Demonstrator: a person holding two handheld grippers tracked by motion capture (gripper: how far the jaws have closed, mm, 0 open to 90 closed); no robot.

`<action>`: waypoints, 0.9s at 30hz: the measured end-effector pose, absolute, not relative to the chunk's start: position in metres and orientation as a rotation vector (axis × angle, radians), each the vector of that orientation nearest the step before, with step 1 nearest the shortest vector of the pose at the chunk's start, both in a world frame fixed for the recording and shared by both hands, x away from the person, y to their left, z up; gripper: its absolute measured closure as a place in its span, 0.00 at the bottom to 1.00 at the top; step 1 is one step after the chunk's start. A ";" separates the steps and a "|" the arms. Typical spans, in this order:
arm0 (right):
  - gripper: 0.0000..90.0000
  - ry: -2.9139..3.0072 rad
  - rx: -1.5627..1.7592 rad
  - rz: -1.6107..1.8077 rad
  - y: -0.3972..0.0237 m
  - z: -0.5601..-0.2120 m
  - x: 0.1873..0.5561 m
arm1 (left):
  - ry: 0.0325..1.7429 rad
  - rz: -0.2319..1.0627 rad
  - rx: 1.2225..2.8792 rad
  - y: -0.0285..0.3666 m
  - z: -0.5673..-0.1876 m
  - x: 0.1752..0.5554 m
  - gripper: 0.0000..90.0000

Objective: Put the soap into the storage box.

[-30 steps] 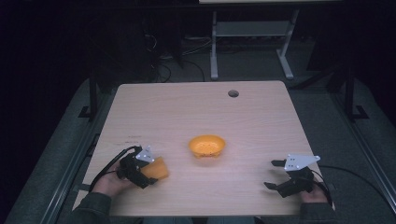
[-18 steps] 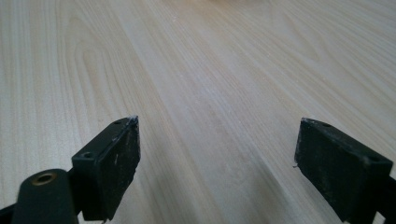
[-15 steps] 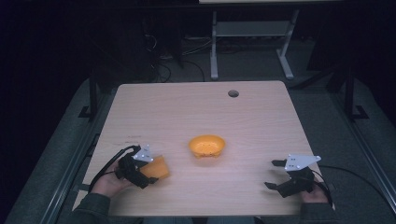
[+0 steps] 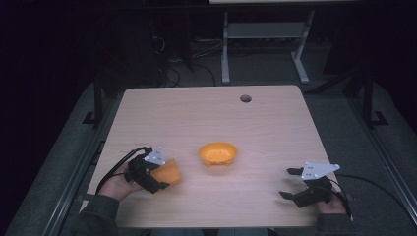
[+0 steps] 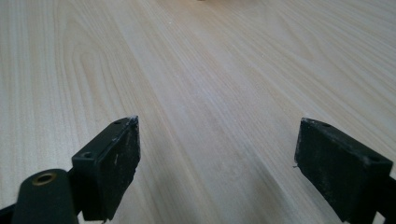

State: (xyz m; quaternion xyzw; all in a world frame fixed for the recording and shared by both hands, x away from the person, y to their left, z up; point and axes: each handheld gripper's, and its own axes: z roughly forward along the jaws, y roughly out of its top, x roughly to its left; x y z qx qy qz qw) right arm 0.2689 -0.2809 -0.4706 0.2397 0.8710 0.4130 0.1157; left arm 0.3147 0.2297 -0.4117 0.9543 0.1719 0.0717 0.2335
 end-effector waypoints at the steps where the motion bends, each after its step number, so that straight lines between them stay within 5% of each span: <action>1: 0.15 2.551 0.704 1.213 -0.281 -0.471 0.269 | 0.463 0.199 2.625 0.227 -0.409 0.316 0.23; 27: 0.15 2.527 0.708 1.228 -0.283 -0.469 0.267 | 0.397 0.183 2.641 0.210 -0.392 0.331 0.23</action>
